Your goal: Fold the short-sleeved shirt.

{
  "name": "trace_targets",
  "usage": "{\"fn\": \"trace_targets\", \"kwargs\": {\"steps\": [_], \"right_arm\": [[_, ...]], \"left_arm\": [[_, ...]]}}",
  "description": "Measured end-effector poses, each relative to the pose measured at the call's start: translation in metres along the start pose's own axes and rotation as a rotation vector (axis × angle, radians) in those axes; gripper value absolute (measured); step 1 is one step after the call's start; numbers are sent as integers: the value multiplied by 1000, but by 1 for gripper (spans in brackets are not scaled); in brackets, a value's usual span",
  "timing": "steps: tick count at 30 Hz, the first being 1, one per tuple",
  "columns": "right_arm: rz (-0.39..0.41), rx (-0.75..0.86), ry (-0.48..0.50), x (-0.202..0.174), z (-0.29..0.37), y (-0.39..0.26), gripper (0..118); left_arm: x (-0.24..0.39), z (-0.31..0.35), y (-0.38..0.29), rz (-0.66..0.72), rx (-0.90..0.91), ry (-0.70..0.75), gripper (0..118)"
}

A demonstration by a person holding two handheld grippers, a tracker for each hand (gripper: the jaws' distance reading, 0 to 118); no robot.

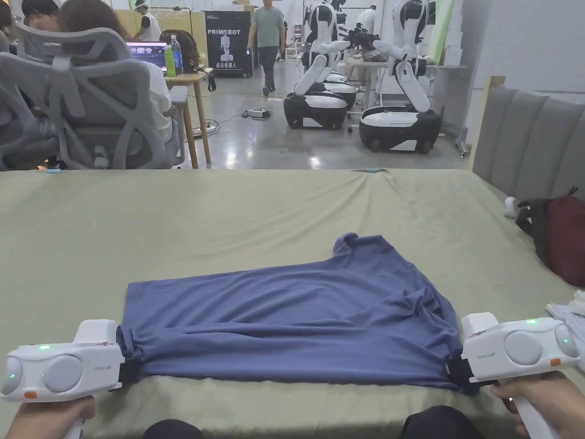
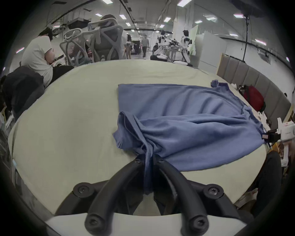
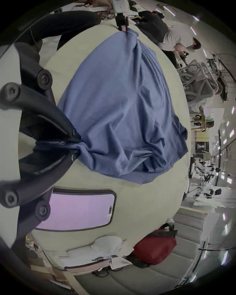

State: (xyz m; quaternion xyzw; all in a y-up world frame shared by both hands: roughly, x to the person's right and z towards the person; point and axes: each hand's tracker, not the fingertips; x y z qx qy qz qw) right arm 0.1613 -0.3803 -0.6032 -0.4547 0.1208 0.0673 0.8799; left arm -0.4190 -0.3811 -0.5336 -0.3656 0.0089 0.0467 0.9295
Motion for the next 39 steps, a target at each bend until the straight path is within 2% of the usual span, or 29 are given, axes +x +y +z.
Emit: {"fn": "trace_targets", "kwargs": {"steps": [1,2,3,4,5,6,8,9,10,11,12,13,18,21,22,24,25,26,27,28,29,31,33,36,38,39], "right_arm": [[4,4,5,0,4,1,20],[30,18,-15,-1,9,3,39],[70,35,-73,0,16,9,72],[91,49,-105,-1,23,11,113],[93,68,-106,0,30,14,118],[65,145,-81,1,43,18,113],[16,164,-39,5,56,29,108],[-2,175,-48,5,63,33,96],[-8,190,-54,4,68,36,60],[1,207,-59,1,65,38,20],[12,213,-66,-1,65,40,1],[15,213,-74,-1,64,42,0],[2,207,-41,-6,65,54,0],[16,203,-42,-10,59,66,0],[19,202,-42,-10,54,70,0],[26,199,-41,-10,44,79,0],[31,194,-39,-10,39,84,0],[38,188,-35,-12,33,87,0],[46,182,-36,-13,27,91,0],[48,178,-39,-13,20,96,0],[48,172,-38,-13,15,101,0],[46,162,-26,-14,1,110,0],[60,150,-24,-17,-11,120,0],[74,138,-29,-19,-29,138,0],[69,132,-29,-19,-40,157,0],[71,129,-29,-17,-48,167,0]], "left_arm": [[-1,1,2,-1,2,1,18],[-6,1,5,-9,8,0,37],[-7,4,9,-41,29,1,71],[-8,8,12,-57,52,14,118],[-10,18,15,-41,110,8,113],[-9,17,23,-19,153,25,107],[-11,17,34,14,153,29,113],[-9,24,38,24,149,34,109],[-7,33,37,24,155,35,90],[-6,35,40,23,170,35,64],[-3,34,42,19,179,47,24],[-1,35,43,16,186,69,0],[-2,34,57,38,179,39,0],[0,18,83,2,166,52,0],[-3,10,96,-5,166,60,10],[-10,-11,119,22,155,41,16],[-14,-26,131,46,124,23,25],[-19,-40,142,42,101,28,46],[-22,-57,152,21,69,42,75],[-24,-72,158,1,42,57,110],[-28,-85,161,-8,50,70,118],[-30,-113,176,-40,17,109,109],[-35,-137,178,-37,-48,128,109],[-45,-162,172,59,-88,123,103],[-51,-172,169,138,-111,130,72],[-51,-174,168,138,-119,153,62]]}}
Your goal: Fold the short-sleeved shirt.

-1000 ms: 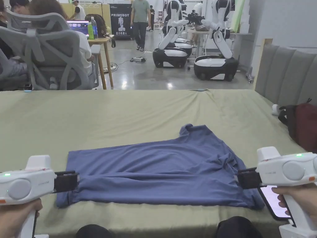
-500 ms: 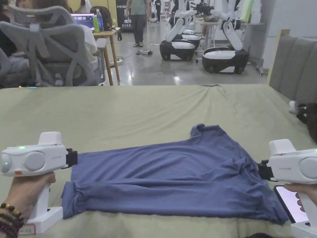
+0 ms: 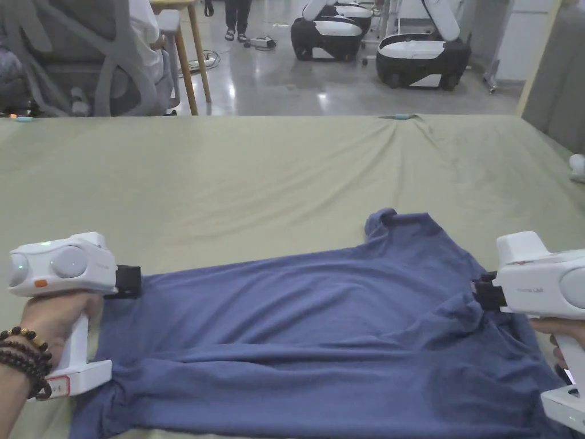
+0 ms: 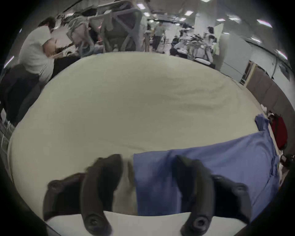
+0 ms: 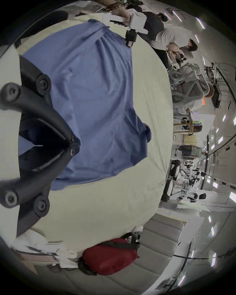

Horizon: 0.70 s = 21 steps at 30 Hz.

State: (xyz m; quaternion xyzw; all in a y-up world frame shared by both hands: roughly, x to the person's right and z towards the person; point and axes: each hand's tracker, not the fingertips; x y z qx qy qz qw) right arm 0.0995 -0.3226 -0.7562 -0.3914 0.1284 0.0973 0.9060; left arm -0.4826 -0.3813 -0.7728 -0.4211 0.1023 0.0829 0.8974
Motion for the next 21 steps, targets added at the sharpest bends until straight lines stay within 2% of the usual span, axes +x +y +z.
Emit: {"fn": "trace_targets", "kwargs": {"steps": [1,2,3,4,5,6,7,9,12,13,15,16,20,21], "right_arm": [[6,1,-4,1,-8,11,0],[12,4,-17,2,-15,21,0],[20,9,-27,5,-24,33,6],[24,18,-26,9,-34,44,39],[26,28,-37,10,-41,54,77],[30,28,-39,12,-51,65,110],[35,19,-37,15,-62,75,118],[43,11,-19,23,-78,90,104],[46,-21,-21,35,-111,109,99],[59,-41,-44,38,-123,114,91],[97,-101,-82,38,-144,120,88],[108,-133,-75,38,-154,119,82],[81,-184,9,37,-180,105,40],[75,-154,-17,37,-175,107,32]], "left_arm": [[0,3,-1,-16,25,25,54],[2,6,1,-22,34,3,37],[2,11,1,-42,52,-1,10],[4,14,2,-53,62,-42,0],[6,16,1,-35,70,-95,0],[9,18,0,-37,70,-77,0],[11,18,-1,-60,69,-70,0],[13,17,-2,-92,71,-60,0],[10,14,-2,-76,63,-65,0],[10,13,-2,-73,60,-64,0],[8,11,-3,-67,57,-68,0],[8,10,-3,-66,56,-68,0],[8,5,-2,-73,51,-66,1],[8,4,-2,-79,48,-64,1]]}}
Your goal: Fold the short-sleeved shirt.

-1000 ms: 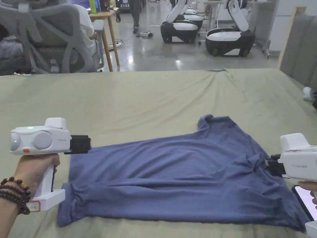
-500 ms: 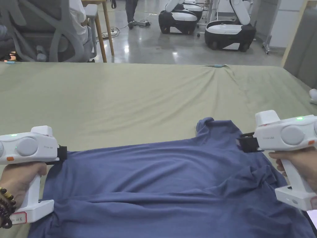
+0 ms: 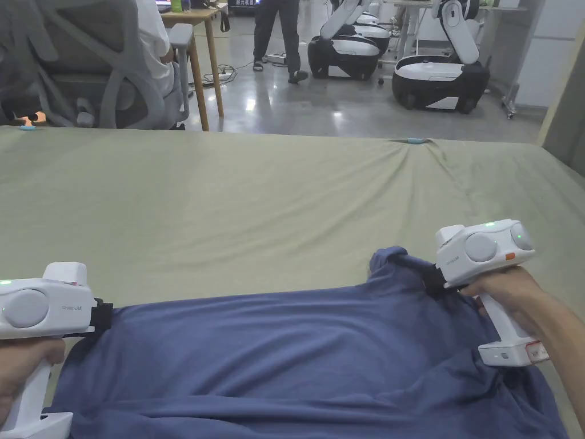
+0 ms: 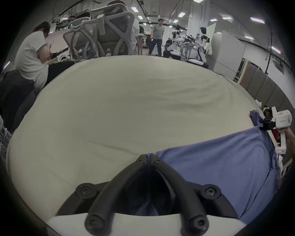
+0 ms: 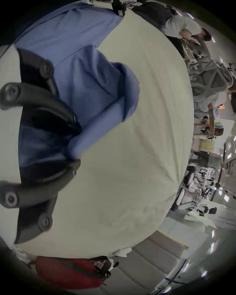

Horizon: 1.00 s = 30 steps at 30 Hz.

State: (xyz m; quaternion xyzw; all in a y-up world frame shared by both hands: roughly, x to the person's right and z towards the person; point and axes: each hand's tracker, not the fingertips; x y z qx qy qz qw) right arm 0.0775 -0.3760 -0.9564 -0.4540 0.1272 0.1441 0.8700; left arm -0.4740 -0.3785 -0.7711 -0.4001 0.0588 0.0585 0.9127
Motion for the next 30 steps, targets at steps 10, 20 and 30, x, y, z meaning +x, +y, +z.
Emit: {"fn": "trace_targets", "kwargs": {"steps": [10,20,30], "right_arm": [[-70,173,-11,1,133,-36,1],[-67,235,-13,-26,281,-195,1],[-9,2,-24,-64,222,-295,1]], "left_arm": [[8,76,12,-53,85,-21,1],[-10,192,-65,-15,174,-122,1],[-2,172,-153,-86,12,-109,1]]}}
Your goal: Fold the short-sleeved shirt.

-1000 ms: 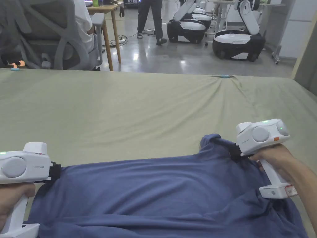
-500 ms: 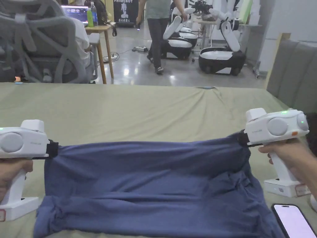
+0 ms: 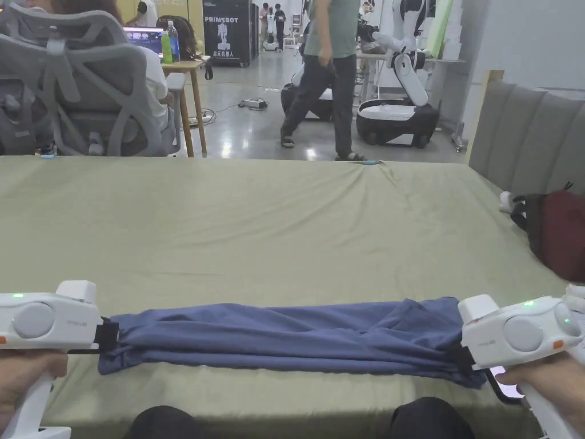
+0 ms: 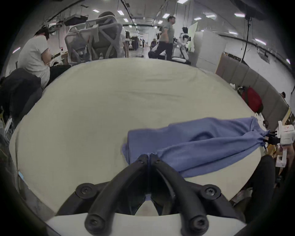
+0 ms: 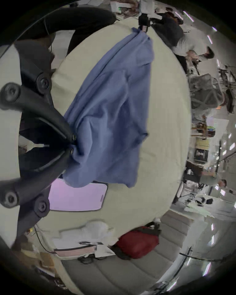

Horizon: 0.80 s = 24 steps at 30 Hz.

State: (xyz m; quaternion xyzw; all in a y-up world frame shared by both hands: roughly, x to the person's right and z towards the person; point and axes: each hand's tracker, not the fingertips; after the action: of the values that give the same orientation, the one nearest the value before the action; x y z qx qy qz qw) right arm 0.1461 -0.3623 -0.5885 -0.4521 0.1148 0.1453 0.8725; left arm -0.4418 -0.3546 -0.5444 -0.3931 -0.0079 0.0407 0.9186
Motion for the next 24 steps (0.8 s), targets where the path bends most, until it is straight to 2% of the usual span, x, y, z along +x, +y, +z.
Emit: {"fn": "trace_targets", "kwargs": {"steps": [6,8,9,10,12,13,14,15,16,17,18,20,21,23,24], "right_arm": [[-17,-2,-31,5,-22,3,1],[-15,1,-36,4,-21,2,8],[-17,14,-31,4,-13,1,16],[-20,45,-34,4,-6,1,41],[-68,132,-25,7,11,3,106],[-109,175,-19,5,25,3,117],[-138,219,6,6,35,5,111],[-173,276,34,8,48,10,111],[-184,298,37,8,53,15,112],[-192,315,26,5,66,20,106],[-186,326,5,1,75,24,92],[-172,374,-45,-6,88,30,15],[-156,386,-52,-10,86,34,0],[-157,386,-46,-14,84,39,0],[-168,392,-14,-14,82,38,0]], "left_arm": [[1,-8,-9,22,-7,16,2],[2,-6,-10,33,3,18,9],[2,-2,-9,48,5,28,21],[0,2,-6,70,1,51,55],[-4,15,1,90,33,83,118],[-7,22,5,106,74,62,110],[-7,34,8,121,142,29,106],[-9,43,15,129,148,3,108],[-9,47,21,135,140,-5,108],[-8,53,25,128,137,4,103],[-4,59,28,106,158,14,88],[2,71,29,42,249,25,4],[5,74,29,13,274,38,0],[9,74,31,22,253,77,0],[6,74,31,35,240,65,0]]}}
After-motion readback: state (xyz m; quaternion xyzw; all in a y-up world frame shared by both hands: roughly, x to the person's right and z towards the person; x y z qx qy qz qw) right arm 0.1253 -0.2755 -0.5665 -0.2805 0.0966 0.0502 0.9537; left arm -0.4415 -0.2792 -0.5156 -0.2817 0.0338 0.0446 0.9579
